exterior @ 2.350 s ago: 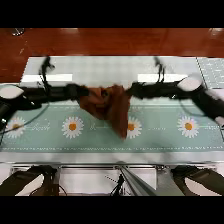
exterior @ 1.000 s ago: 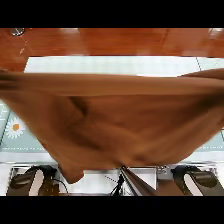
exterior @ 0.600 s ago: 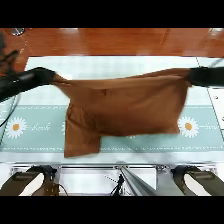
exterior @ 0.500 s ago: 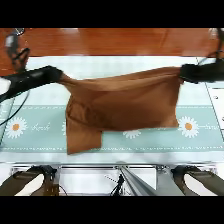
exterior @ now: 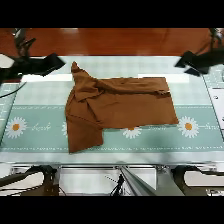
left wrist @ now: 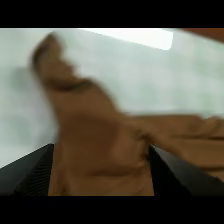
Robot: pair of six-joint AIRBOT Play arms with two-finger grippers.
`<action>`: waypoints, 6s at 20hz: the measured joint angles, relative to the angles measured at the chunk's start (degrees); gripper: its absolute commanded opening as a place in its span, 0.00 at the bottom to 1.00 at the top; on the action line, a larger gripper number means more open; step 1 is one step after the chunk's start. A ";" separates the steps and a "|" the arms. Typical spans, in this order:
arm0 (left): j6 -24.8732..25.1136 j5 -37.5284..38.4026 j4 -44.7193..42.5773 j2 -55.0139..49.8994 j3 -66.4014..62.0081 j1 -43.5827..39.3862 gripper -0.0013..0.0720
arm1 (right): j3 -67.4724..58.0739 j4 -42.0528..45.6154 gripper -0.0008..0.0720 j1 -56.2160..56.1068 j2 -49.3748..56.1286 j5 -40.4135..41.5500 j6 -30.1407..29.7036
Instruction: Fold the shirts.
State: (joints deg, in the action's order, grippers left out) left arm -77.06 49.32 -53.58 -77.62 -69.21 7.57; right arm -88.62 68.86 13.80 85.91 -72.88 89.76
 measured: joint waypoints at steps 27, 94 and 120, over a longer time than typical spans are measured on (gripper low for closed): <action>17.35 15.69 20.92 -6.38 28.26 5.29 0.04 | 49.37 -5.68 0.87 21.84 -22.23 4.15 -10.38; -9.92 8.59 -28.98 27.28 6.47 -4.44 0.04 | 20.41 -5.97 0.04 2.75 -35.80 1.57 -8.94; -9.55 32.33 -22.03 -9.97 -0.24 -5.55 0.05 | 9.60 -7.13 0.09 -0.37 11.63 -3.50 -12.24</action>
State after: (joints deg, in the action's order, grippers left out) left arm -86.61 81.65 -75.61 -87.59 -69.45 2.02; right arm -79.02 61.73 13.43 97.54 -76.38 77.52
